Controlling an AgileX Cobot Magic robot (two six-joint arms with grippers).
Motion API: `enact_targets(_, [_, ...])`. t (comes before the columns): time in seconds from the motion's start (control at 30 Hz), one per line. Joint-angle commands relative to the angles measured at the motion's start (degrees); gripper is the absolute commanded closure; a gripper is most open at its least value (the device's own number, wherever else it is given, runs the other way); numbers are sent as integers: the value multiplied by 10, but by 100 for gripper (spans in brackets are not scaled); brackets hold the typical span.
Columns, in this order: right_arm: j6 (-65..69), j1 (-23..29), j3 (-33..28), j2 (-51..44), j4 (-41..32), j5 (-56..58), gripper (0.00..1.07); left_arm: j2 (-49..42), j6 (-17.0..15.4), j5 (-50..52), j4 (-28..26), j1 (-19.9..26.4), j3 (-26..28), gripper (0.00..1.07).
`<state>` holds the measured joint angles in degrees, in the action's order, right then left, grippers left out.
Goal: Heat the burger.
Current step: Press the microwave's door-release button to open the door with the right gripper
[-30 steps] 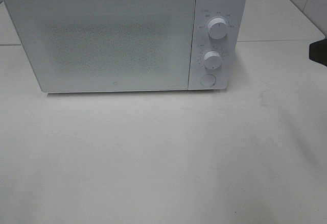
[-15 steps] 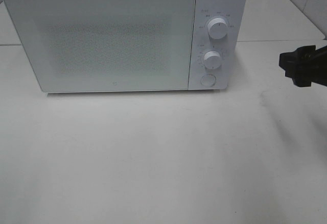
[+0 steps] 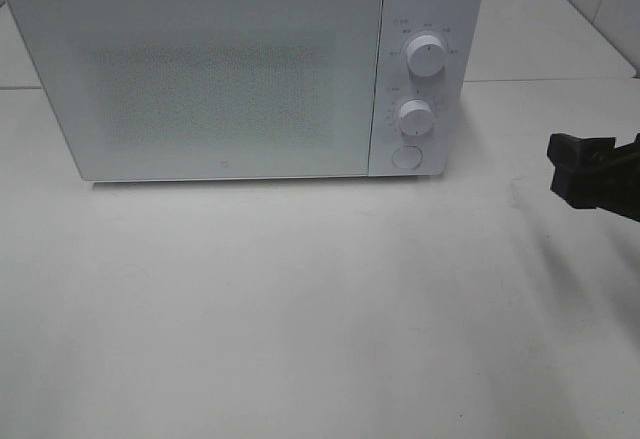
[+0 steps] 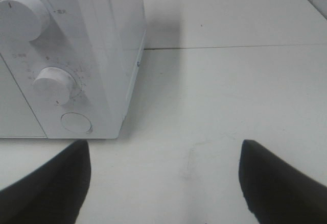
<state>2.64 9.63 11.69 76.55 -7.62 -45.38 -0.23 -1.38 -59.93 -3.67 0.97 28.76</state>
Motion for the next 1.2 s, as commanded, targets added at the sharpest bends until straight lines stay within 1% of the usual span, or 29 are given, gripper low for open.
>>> enact_targets(0.03, [-56,58,-1,24,-64,-41,31,-12,1,5,-2,1,-1,7])
enact_targets(0.07, [-56,58,-1,24,-64,-41,31,-12,1,5,-2,1,-1,7])
enact_targets(0.1, [-66,73,-1,30,-80,-50,31,-12,1,5,-2,1,-1,7])
enact_targets(0.13, [-84,112,-1,49,-121,-77,31,-12,1,5,-2,1,-1,7])
enact_targets(0.17, [-84,112,-1,49,-121,-77,31,-12,1,5,-2,1,-1,7])
enact_targets(0.2, [-91,130,-1,57,-138,-91,31,-12,1,5,-2,1,-1,7])
enact_targets(0.23, [-101,163,0,77,-174,-113,31,-12,1,5,-2,1,-1,7])
enact_targets(0.27, [-101,163,0,77,-174,-113,31,-12,1,5,-2,1,-1,7])
enact_targets(0.3, [-105,182,-1,88,-195,-125,31,-12,1,5,-2,1,-1,7])
enact_targets(0.33, [-113,214,0,109,-235,-147,31,-12,1,5,-2,1,-1,7])
enact_targets(0.37, [-113,214,0,109,-235,-147,31,-12,1,5,-2,1,-1,7])
enact_targets(0.4, [-116,250,4,128,-270,-163,31,-12,1,5,-2,1,-1,7])
enact_targets(0.43, [-116,266,7,138,-288,-168,31,-12,1,5,-2,1,-1,7])
enact_targets(0.47, [-116,266,7,138,-288,-168,31,-12,1,5,-2,1,-1,7])
enact_targets(0.5, [-116,293,17,152,-315,-171,31,-12,1,5,-2,1,-1,7])
enact_targets(0.53, [-116,306,23,160,-328,-170,31,-12,1,5,-2,1,-1,7])
enact_targets(0.57, [-116,306,23,160,-328,-170,31,-12,1,5,-2,1,-1,7])
enact_targets(0.6, [-120,328,37,175,-350,-170,31,-12,1,5,-2,1,-1,7])
enact_targets(0.63, [-124,339,45,181,-360,-170,31,-12,1,5,-2,1,-1,7])
enact_targets(0.67, [-124,339,45,181,-360,-170,31,-12,1,5,-2,1,-1,7])
enact_targets(0.7, [-136,358,58,192,-378,-169,31,-12,1,5,-2,1,-1,7])
enact_targets(0.8, [-148,378,76,206,-403,-169,32,-12,1,5,-2,1,-1,7])
enact_targets(0.97, [-144,387,87,218,-417,-166,32,-12,1,5,-2,1,-1,7])
enact_targets(1.17, [-96,387,87,218,-418,-174,32,-12,1,5,-2,1,-1,7])
enact_targets(1.2, [-62,387,87,218,-418,-178,33,-12,1,5,-2,1,-1,7])
